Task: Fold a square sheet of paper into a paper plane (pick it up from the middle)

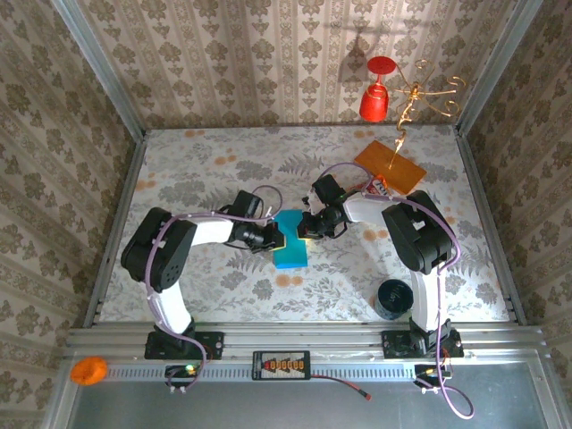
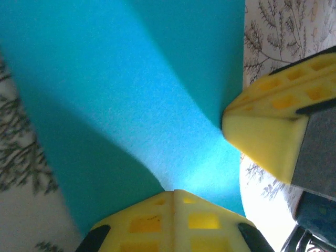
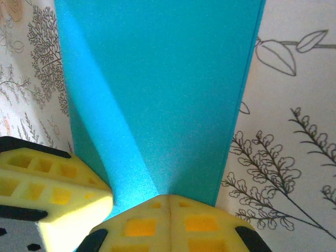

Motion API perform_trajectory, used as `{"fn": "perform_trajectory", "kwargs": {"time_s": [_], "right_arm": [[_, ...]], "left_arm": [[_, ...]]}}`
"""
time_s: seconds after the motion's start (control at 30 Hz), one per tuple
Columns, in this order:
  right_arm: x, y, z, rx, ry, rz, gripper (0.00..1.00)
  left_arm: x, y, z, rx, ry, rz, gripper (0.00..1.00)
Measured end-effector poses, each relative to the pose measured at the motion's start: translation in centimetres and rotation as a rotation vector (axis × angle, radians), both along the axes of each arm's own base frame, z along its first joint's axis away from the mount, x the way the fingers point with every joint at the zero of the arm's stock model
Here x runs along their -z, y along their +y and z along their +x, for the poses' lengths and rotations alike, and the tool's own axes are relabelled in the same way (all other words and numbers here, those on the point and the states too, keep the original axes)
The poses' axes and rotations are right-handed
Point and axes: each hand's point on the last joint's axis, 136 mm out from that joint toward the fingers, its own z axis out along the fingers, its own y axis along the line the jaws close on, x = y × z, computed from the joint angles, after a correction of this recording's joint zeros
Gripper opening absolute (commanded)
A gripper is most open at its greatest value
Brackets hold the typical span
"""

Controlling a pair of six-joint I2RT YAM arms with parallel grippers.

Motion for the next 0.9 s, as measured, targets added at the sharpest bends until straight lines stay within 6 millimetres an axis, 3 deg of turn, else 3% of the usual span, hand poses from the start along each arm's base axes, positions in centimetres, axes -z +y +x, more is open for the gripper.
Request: {"fn": "perform_trajectory", "kwargs": {"time_s": [0.17,0.3,0.4,0.63,0.77,0.9], "right_arm": [[0.0,0.0,0.0,0.002,0.001,0.0,0.04],[0.0,0.0,0.0,0.002,0.001,0.0,0.04],[0.0,0.0,0.0,0.002,0.001,0.0,0.04],[0.0,0.0,0.0,0.002,0.001,0.0,0.04],[0.0,0.0,0.0,0.002,0.001,0.0,0.04],[0.0,0.0,0.0,0.005,0.003,0.0,0.04]], "left_arm": [[0.0,3.9,-0.4,-0.057,0.028,0.004,0.0],[-0.3,5.6,-0.9,-0.095,0.042,0.034,0.0],[-1.3,4.7,-1.4,-0.075,0.023,0.031,0.0],[-3.5,-0.4,-1.2,0.019,-0.038,-0.014,0.0],[-2.1,-1.7,-1.2,0.037,-0.013,-0.006,0.0],[-0.2,-1.5,-2.0,0.032,0.033,0.021,0.0]]}}
